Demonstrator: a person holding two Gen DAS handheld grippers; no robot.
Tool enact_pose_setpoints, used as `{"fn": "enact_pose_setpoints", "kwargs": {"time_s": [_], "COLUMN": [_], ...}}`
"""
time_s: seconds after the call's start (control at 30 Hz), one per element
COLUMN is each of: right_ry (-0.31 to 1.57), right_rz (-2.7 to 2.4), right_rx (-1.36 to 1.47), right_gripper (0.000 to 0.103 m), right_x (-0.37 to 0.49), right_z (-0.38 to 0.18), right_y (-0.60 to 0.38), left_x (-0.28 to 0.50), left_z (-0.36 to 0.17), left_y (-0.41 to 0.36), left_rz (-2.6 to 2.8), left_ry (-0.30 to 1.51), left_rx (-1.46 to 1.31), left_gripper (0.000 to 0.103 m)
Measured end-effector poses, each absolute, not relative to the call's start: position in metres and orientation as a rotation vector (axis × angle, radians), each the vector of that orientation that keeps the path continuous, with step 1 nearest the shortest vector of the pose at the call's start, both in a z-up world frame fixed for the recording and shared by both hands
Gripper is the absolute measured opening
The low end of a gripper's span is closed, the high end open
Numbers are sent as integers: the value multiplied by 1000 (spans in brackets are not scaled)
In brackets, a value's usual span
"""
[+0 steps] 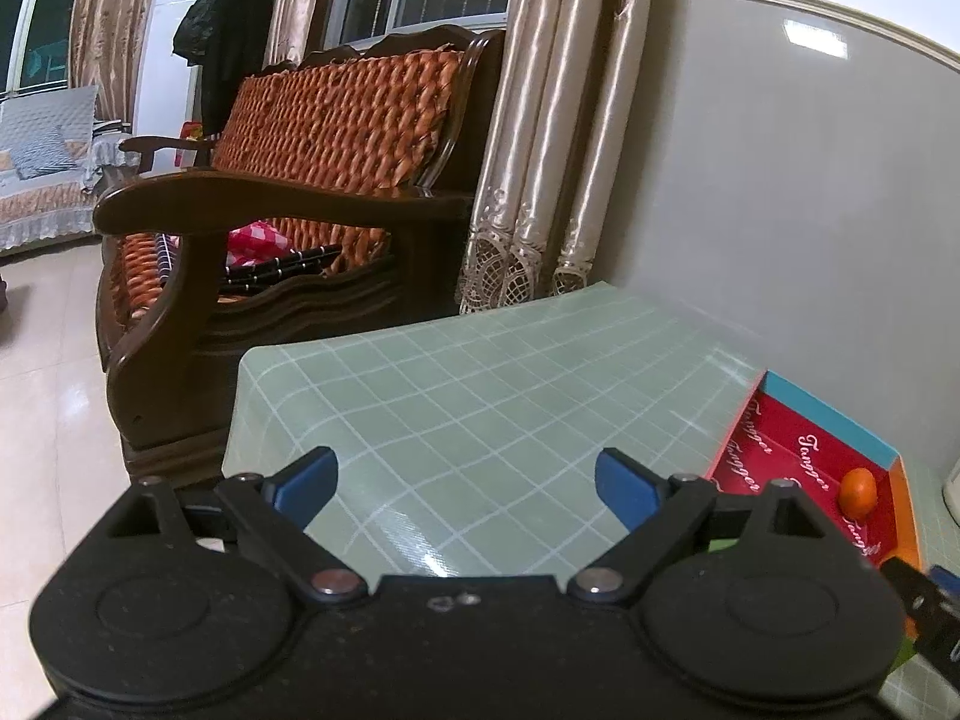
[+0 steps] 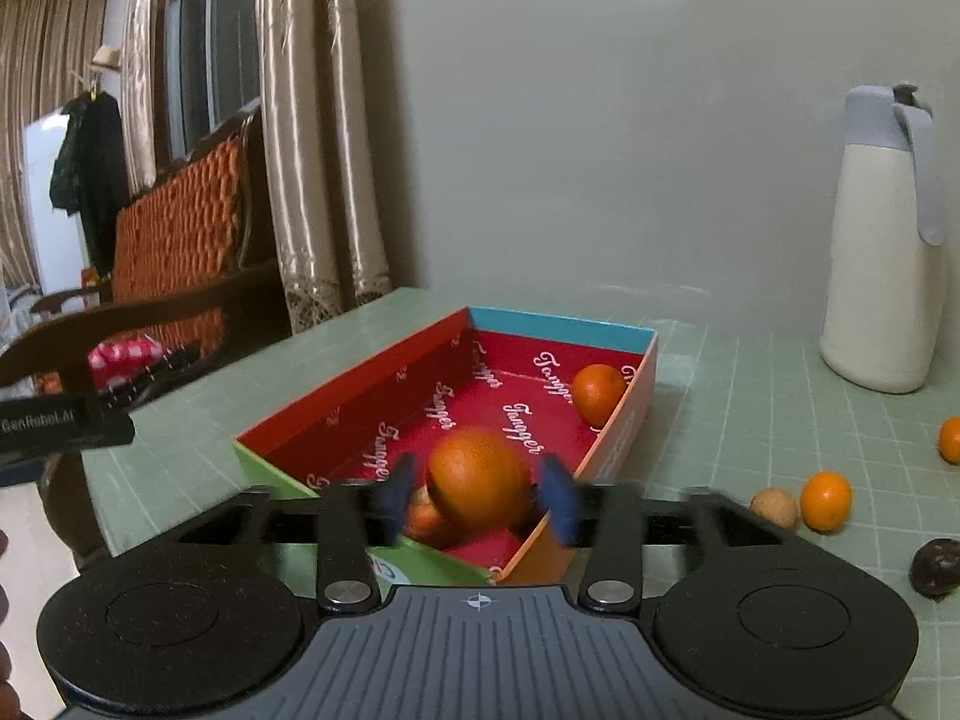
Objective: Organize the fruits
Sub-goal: 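Carry the small tangerine over the box and open the right gripper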
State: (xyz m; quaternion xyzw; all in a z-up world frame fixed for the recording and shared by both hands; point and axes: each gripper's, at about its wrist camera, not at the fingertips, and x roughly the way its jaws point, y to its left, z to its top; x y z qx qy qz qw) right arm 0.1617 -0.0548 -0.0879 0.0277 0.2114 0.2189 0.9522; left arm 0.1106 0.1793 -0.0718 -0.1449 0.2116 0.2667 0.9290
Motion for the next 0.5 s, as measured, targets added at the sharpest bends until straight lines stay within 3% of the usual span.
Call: {"fn": "enact_pose_setpoints", "kwargs": {"time_s": [0.03, 0.3, 0.43, 0.5], "right_ry": [400, 300, 218, 186], "right_rz": [438, 344, 162, 59], "right_rx": [63, 112, 88, 69], "right_gripper": [82, 84, 100, 101], "right_x": [158, 142, 130, 127], "right_z": [-87, -70, -72, -76], "right_y": [-57, -91, -126, -143], "left_x": [111, 114, 116, 117], "left_z": [-72, -72, -70, -70], "left_y": [179, 167, 150, 137], "left_rz": [547, 527, 475, 428], "left_ry": [434, 430, 410, 398], "left_rx": [-297, -260, -211, -179], "left_gripper": [87, 87, 87, 87]}}
